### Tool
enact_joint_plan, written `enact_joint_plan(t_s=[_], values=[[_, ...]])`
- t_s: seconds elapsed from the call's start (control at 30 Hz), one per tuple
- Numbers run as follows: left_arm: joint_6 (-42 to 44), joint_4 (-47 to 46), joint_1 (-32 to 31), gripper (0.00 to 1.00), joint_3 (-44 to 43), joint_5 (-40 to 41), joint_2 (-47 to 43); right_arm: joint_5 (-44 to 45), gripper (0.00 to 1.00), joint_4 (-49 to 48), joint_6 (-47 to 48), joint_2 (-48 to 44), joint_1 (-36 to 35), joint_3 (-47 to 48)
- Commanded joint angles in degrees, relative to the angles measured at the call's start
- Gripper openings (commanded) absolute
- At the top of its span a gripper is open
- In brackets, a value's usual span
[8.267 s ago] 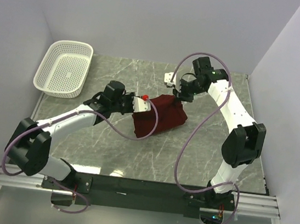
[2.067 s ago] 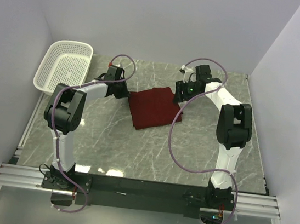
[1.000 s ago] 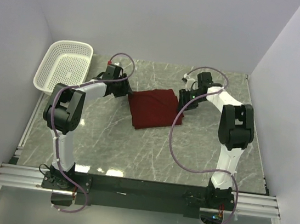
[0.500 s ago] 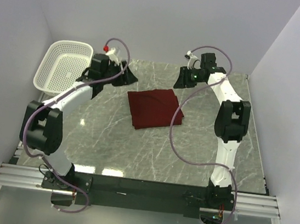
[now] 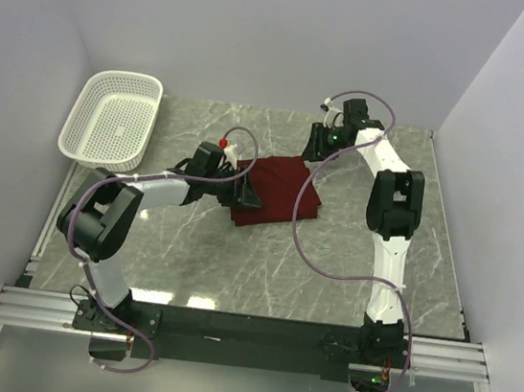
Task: Fold and stack the t-shirts
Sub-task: Fold the tshirt
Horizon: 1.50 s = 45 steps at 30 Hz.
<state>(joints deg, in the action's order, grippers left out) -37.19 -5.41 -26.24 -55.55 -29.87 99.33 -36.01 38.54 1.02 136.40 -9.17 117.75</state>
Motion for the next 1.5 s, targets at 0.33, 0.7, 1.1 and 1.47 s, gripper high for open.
enact_joint_plan(t_s=[0.33,0.7,1.1,1.47], values=[[0.63,-1.53,-0.22,0.51,-0.44,0.25,6.58,-1.61,0.42,1.44,-3.39,4.49,-1.64,4.68],[2.82,-0.13,-0.22,0.5,1.59,1.65,6.84,1.46,0.0,-1.1,-6.02,3.61,-0.85,5.37],[5.63,0.75,-0.22,0.53,1.5,2.36,5.45,1.91,0.5,-1.37,-4.89,2.65,0.56,6.79],[11.95,2.07,-0.04,0.7,-5.8,10.6,-10.61,-2.38,0.73,0.65,6.87,-16.85,1.35,-14.73]])
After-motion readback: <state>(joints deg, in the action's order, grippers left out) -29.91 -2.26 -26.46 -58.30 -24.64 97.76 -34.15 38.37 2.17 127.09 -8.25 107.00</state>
